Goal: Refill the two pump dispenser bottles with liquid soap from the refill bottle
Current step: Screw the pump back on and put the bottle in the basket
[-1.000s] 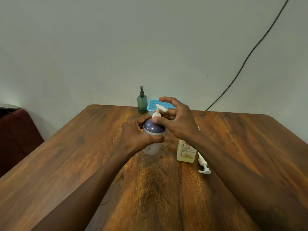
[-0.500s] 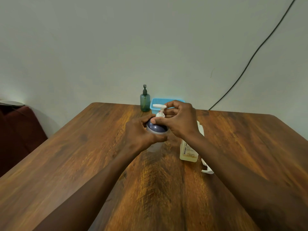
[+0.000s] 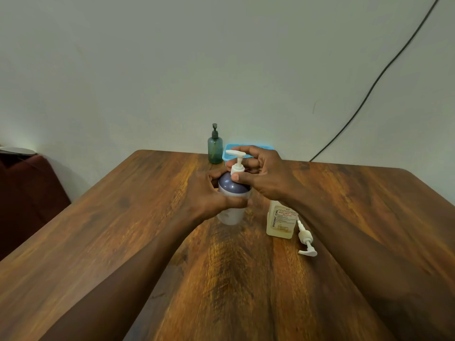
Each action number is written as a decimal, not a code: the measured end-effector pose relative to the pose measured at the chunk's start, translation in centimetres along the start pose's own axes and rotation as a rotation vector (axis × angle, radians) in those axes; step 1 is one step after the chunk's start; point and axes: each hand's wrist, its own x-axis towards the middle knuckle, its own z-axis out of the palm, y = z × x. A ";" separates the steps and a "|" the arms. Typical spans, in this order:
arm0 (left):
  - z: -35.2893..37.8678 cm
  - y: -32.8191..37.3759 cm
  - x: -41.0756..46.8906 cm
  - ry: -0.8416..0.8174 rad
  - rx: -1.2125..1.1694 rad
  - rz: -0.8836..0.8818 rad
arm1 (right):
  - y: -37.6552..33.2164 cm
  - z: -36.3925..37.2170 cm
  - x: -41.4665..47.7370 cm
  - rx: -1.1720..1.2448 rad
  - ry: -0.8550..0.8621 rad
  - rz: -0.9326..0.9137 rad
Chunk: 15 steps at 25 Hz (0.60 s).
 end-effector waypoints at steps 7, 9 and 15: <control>0.1 -0.7 -0.4 0.077 0.124 -0.043 | -0.1 1.5 -0.2 -0.210 0.284 -0.012; -0.6 -0.4 -0.3 0.006 0.068 -0.034 | -0.2 1.0 -0.1 -0.227 0.171 -0.044; -1.6 -0.6 0.0 -0.254 -0.194 -0.126 | 0.2 -0.2 1.5 0.050 -0.211 -0.121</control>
